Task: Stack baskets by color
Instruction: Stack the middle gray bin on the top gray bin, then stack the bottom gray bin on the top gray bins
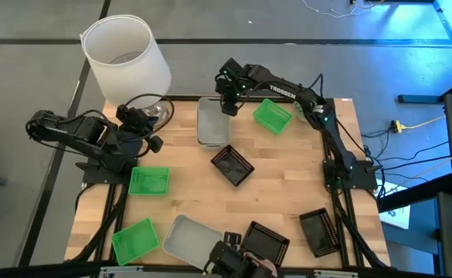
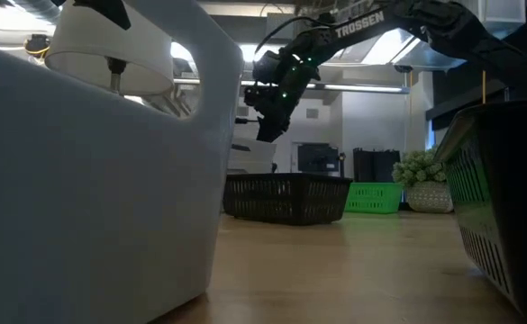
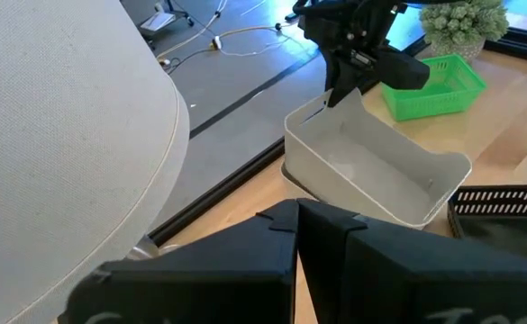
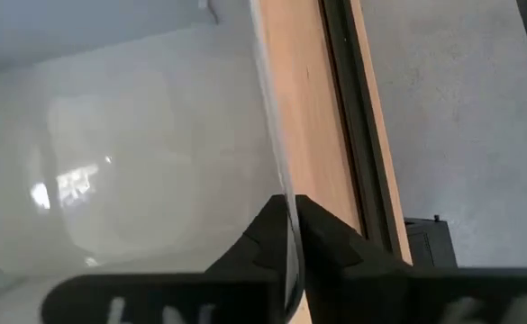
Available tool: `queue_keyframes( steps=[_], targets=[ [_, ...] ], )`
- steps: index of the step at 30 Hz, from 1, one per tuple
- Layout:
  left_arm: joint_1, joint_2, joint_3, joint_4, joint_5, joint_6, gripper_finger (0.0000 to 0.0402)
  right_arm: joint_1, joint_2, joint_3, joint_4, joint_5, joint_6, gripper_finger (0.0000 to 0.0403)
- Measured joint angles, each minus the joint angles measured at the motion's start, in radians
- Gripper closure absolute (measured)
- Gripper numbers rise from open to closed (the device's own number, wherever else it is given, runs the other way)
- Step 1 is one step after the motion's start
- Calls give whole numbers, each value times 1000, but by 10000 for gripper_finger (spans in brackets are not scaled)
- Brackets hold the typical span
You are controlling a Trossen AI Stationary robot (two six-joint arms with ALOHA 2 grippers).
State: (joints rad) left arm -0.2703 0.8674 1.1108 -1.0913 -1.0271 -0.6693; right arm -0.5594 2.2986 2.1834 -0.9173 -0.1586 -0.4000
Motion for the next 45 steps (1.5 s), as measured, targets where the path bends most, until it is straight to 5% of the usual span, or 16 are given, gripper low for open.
queue_keyframes(
  steps=[14,19,26,32,40,45],
  targets=[
    [0,0,0,0,59,0,401,27,-4,42,-14,0,7,289],
    [0,0,0,0,60,0,401,59,-8,176,-90,-42,6,295],
    [0,0,0,-1,104,201,401,138,-142,171,-222,-136,7,320],
    [0,0,0,9,121,230,398,245,-230,174,-352,-150,7,333],
    [0,0,0,42,313,180,334,389,-310,174,-442,-138,11,337],
    [-1,4,0,55,564,398,307,466,-354,173,-465,-140,104,337]
  ],
)
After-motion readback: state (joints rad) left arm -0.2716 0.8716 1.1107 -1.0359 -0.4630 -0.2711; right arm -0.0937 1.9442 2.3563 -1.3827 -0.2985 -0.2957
